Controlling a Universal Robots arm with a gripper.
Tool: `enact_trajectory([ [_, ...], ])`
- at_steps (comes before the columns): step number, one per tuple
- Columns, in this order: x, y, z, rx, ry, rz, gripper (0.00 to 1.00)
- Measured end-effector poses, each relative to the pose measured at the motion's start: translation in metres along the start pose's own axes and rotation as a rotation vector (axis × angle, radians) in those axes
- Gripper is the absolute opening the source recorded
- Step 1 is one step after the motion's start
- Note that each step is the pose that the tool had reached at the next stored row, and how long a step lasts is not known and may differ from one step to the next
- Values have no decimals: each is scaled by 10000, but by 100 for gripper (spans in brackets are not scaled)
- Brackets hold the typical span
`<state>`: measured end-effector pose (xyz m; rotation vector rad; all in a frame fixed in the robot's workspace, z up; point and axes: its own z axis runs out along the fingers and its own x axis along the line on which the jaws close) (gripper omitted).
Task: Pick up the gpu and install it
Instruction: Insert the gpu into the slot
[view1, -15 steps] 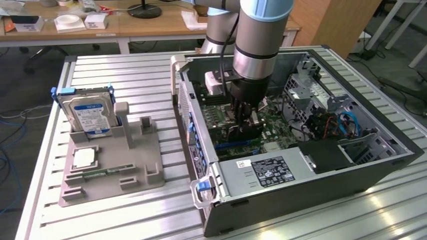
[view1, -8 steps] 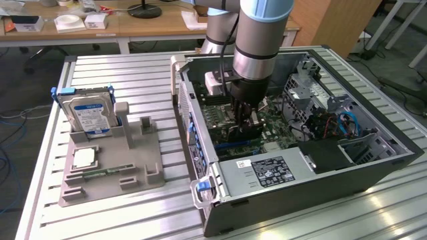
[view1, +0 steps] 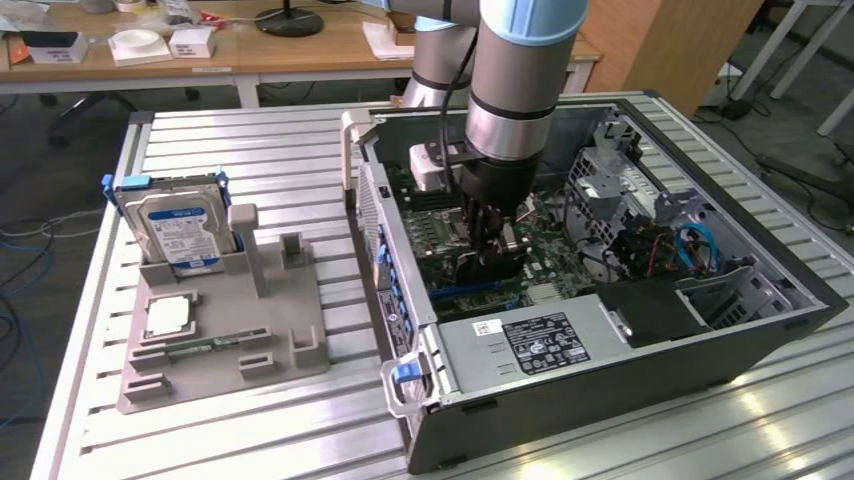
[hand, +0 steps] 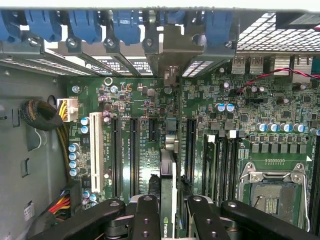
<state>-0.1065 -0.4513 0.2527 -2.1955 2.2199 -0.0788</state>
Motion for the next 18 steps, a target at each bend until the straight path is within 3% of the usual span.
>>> enact_trajectory([
  [18,2,14,-6,0,-17,1,26],
])
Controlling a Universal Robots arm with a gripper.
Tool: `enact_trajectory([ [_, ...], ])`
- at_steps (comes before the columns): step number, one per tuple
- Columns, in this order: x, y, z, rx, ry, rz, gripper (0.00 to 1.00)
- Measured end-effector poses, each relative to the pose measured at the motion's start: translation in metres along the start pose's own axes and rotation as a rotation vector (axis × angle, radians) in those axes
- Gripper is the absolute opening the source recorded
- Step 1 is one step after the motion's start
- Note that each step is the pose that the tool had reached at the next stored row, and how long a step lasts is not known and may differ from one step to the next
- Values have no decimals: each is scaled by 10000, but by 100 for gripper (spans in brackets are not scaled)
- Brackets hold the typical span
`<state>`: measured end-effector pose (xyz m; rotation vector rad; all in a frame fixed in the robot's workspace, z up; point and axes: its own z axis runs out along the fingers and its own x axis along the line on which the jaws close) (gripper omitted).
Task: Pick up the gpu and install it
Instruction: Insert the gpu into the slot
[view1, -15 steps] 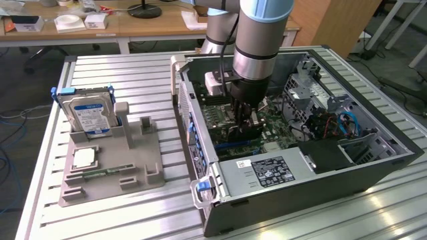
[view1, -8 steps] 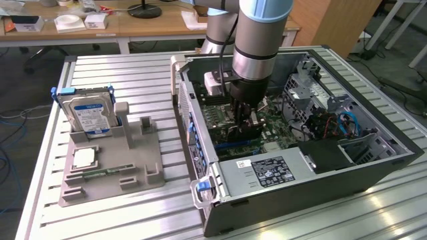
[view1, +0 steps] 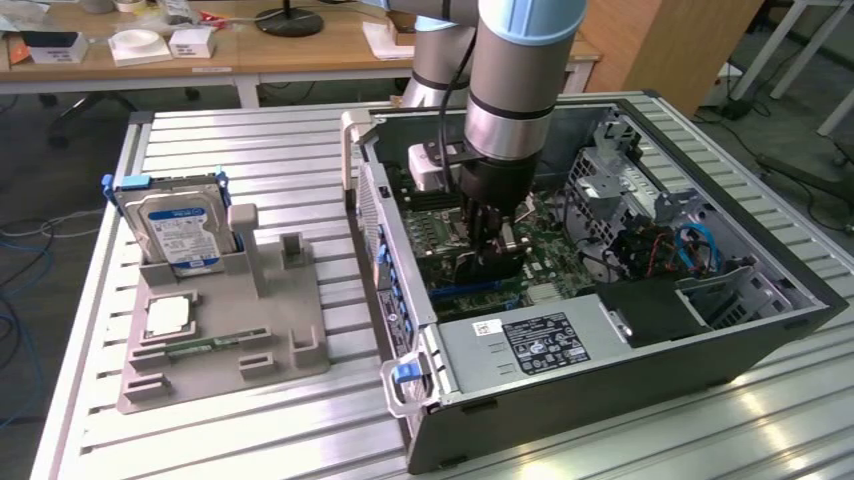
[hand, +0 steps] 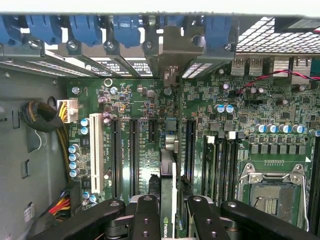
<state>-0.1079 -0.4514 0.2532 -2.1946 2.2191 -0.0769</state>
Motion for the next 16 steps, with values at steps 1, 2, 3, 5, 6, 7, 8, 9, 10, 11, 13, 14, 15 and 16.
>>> enact_trajectory([
  [1,0,0,1,0,0,0,26],
  [2,0,0,3,0,0,-1,26],
  [3,0,0,6,0,-1,0,26],
  [5,0,0,12,0,-1,-1,26],
  [6,-1,1,17,1,-2,0,26],
  [7,-1,1,21,1,-2,-1,26],
  [8,-1,1,25,0,0,0,26],
  [9,-1,1,29,1,-1,0,26],
  [10,-1,1,33,1,-1,-1,26],
  [11,-1,2,36,0,0,0,26],
  [13,-1,2,36,-1,1,0,26],
  [14,-1,2,37,0,1,-1,26],
  [15,-1,2,37,0,0,0,26],
  [16,-1,2,38,1,-1,-1,26],
])
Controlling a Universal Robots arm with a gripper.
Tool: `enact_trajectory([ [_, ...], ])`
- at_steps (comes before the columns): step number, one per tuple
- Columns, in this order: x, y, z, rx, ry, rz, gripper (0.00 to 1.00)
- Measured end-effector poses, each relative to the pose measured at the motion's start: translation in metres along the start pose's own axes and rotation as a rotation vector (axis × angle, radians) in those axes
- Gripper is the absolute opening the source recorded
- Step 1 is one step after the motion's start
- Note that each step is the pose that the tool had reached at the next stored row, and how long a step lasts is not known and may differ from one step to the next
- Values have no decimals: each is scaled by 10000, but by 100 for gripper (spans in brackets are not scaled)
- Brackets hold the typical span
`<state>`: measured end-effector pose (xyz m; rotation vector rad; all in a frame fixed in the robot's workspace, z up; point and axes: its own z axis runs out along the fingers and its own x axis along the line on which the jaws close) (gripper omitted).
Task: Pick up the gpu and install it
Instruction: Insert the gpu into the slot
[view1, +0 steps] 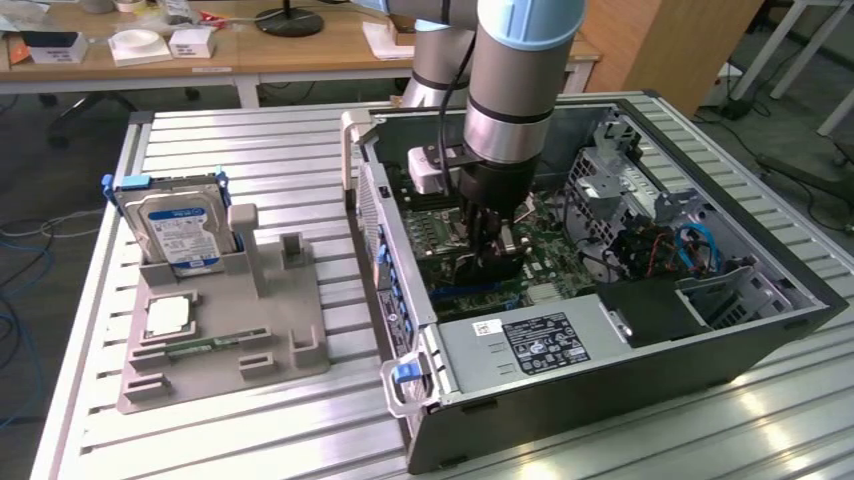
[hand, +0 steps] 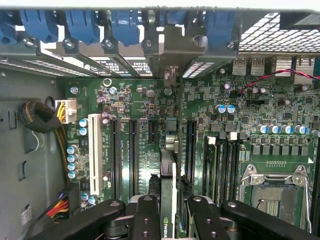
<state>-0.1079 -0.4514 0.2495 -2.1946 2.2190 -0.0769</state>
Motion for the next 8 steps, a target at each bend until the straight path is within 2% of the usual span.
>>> enact_trajectory([
  [8,0,0,0,0,0,0,26],
])
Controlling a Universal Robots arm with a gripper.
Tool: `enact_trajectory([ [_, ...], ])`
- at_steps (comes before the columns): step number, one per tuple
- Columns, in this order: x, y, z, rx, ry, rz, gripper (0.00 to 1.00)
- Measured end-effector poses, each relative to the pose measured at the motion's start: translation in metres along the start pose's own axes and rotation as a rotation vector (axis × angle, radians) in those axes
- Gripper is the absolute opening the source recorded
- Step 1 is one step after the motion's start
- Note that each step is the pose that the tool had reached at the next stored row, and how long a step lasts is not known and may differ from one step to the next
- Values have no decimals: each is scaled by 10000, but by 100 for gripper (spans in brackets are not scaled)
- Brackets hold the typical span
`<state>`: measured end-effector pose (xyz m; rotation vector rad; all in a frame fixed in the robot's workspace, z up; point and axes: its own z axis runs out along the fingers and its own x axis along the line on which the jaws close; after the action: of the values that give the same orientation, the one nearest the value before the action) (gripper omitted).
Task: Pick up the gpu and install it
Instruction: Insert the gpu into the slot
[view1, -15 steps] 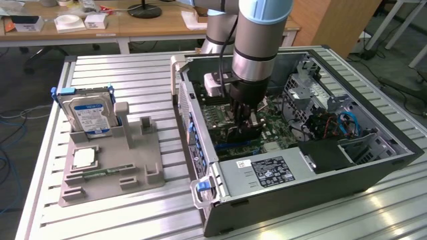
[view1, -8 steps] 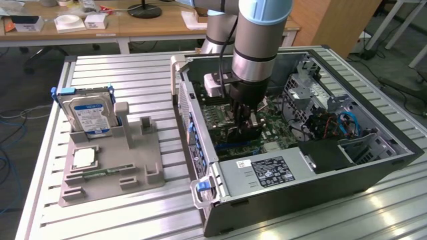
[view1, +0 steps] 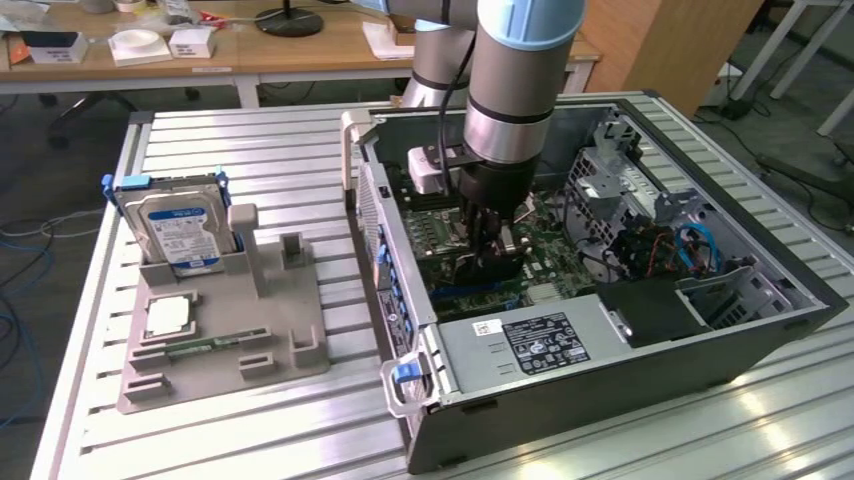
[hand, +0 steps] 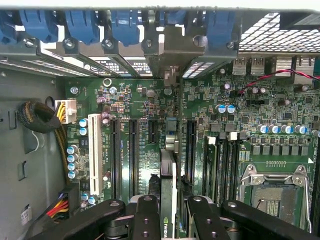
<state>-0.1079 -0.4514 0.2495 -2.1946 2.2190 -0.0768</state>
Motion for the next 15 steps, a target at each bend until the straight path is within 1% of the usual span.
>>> enact_trajectory([
  [3,0,1,1,1,-1,0,26],
  [6,-1,3,43,1,1,0,26],
  [15,-1,6,48,2,0,2,26],
])
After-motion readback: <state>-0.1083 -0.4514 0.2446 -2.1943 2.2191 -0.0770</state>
